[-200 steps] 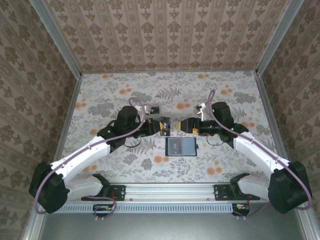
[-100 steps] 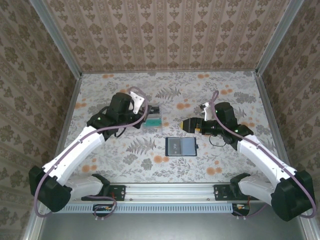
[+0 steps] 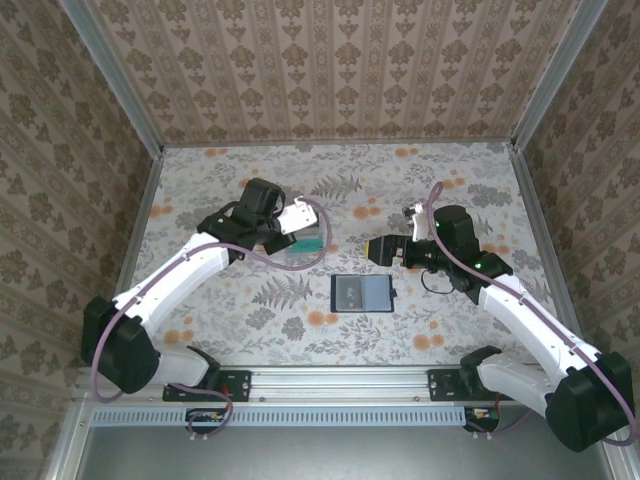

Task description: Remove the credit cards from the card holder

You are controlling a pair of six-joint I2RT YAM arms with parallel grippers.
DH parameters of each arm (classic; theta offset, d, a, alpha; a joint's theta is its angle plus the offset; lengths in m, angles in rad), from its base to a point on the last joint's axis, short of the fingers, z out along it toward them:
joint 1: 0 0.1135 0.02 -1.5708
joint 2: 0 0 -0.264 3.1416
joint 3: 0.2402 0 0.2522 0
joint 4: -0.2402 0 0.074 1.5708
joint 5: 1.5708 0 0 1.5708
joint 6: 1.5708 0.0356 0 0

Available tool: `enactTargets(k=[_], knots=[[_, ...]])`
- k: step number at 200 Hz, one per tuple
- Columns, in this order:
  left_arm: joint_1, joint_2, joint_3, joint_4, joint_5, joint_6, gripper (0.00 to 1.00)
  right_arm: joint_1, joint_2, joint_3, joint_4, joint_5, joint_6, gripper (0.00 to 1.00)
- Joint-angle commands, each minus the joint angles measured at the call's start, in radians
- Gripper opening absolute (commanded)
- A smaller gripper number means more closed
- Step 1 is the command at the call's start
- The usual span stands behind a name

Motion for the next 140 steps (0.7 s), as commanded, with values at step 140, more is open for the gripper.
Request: enactTargets(k=[140], knots=[[0.004,0.161,0.127,-0.007,0.051,0.315,0.00,0.003,-0.010,0.014,-0.016,0.042,-0.003,1.00]])
